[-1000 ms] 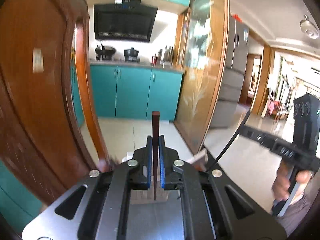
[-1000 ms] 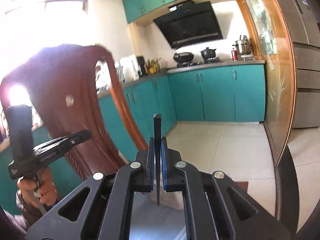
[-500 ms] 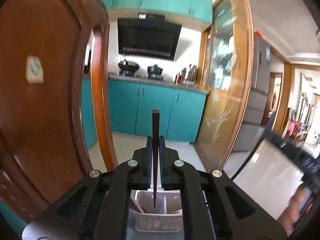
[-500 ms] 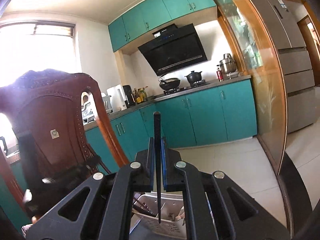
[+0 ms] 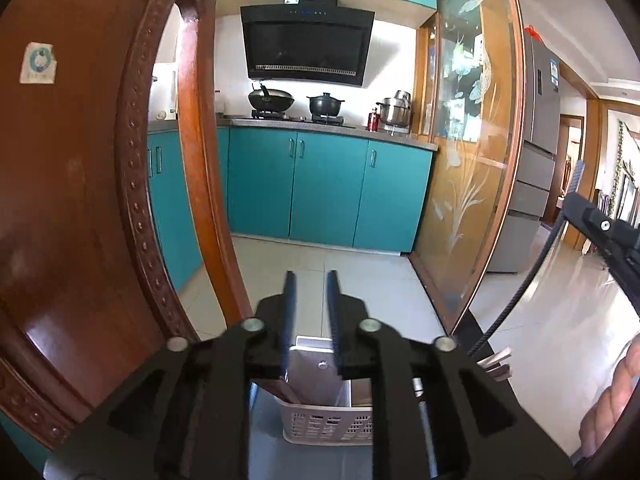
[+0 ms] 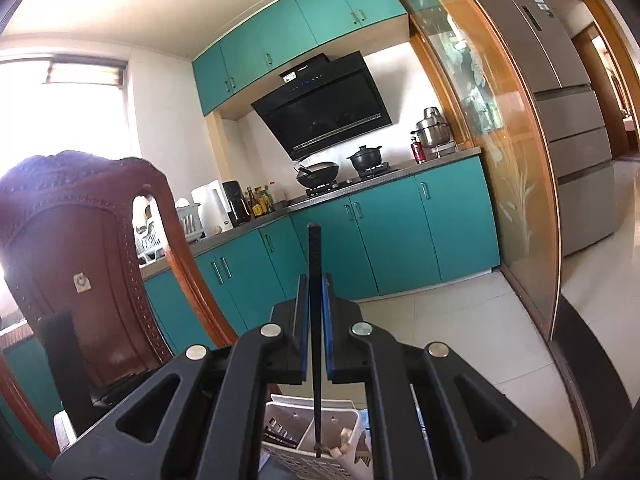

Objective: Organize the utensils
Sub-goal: 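Open the left gripper, then the right gripper, releasing the chopsticks into the caddy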

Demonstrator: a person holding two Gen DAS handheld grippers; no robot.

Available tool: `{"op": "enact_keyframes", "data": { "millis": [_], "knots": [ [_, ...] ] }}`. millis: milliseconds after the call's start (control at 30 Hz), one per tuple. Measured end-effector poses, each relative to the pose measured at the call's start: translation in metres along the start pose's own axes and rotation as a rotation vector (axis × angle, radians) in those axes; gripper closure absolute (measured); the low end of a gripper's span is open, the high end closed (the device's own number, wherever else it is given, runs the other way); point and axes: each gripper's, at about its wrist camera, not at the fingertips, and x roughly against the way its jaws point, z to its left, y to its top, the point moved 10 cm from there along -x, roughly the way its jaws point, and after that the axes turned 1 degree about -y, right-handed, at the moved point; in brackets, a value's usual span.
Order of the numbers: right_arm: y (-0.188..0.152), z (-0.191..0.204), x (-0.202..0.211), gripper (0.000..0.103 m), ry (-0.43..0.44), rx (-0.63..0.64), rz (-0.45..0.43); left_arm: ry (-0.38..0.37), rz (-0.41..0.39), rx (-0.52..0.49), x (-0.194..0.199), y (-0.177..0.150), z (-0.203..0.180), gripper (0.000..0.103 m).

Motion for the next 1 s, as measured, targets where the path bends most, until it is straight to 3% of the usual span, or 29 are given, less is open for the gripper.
{"op": "enact_keyframes", "data": {
  "millis": [133, 367, 567, 1000],
  "knots": [
    [0.002, -0.005, -0.006, 0.096, -0.016, -0.023, -0.051, -0.004, -0.021, 0.0, 0.011, 0.0, 0.004, 0.077],
    [-0.043, 0.005, -0.037, 0.096, -0.024, 0.079, 0.046, 0.026, -0.034, -0.04, 0.015, -0.005, 0.003, 0.071],
    [-0.063, 0.024, -0.036, 0.096, -0.018, 0.171, 0.057, 0.033, -0.03, -0.051, 0.017, -0.009, 0.003, 0.069],
    [-0.077, 0.027, -0.022, 0.096, -0.016, 0.189, 0.072, 0.018, 0.001, -0.046, 0.016, -0.02, 0.001, 0.062]
  ]
}}
